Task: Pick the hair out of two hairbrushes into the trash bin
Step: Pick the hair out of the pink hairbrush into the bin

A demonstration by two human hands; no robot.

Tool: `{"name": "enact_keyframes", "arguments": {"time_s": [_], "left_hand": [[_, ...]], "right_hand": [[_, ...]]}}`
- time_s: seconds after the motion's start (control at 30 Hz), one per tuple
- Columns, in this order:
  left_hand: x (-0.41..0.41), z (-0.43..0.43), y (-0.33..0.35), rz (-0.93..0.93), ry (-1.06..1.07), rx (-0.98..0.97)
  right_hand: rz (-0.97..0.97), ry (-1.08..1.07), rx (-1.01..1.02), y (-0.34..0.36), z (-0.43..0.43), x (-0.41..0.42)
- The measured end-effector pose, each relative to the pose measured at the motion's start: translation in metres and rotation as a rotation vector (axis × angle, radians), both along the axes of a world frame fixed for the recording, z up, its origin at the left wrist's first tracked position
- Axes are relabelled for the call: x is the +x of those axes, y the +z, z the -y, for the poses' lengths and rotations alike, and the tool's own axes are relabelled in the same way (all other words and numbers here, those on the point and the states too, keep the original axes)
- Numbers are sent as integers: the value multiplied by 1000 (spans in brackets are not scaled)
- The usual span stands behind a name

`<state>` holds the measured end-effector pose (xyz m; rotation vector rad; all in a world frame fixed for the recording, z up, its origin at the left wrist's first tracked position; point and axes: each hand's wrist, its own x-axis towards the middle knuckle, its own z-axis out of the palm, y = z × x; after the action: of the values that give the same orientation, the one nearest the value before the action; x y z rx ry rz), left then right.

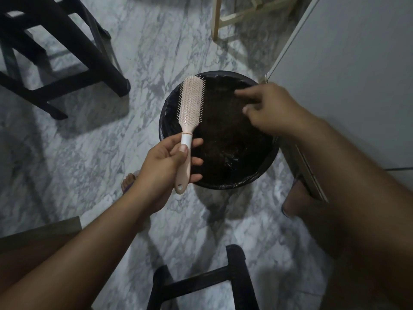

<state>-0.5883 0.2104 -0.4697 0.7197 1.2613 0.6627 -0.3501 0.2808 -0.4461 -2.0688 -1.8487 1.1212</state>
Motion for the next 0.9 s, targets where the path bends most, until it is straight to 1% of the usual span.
{"name": "enact_keyframes", "arguments": {"time_s": [0.07, 0.13, 0.23, 0.33, 0.43, 0.53, 0.6, 0.67, 0.9], "left_hand": [[0, 0, 0, 3, -3, 3], [0, 0, 0, 5, -5, 2], [-1, 0, -1, 8, -7, 6], [-1, 0, -2, -3, -10, 10], [0, 2, -1, -9, -20, 3], [5, 6, 0, 21, -16, -6], [8, 9, 1, 59, -11, -13], [10, 12, 2, 67, -27, -7], [10, 20, 3, -42, -88, 78]], "right_hand": [[-145, -129, 71, 1, -2, 1], [-145, -180, 180, 0, -1, 1], [-54, -123, 256, 0, 2, -4], [-105, -171, 253, -3, 1, -7], [-54, -155, 359, -7, 1, -14], [-131, -82, 450, -9, 4, -27], [-134, 1, 449, -11, 7, -35], [-121, 34, 430, -14, 8, -40], [-30, -46, 447, -19, 11, -52]]}}
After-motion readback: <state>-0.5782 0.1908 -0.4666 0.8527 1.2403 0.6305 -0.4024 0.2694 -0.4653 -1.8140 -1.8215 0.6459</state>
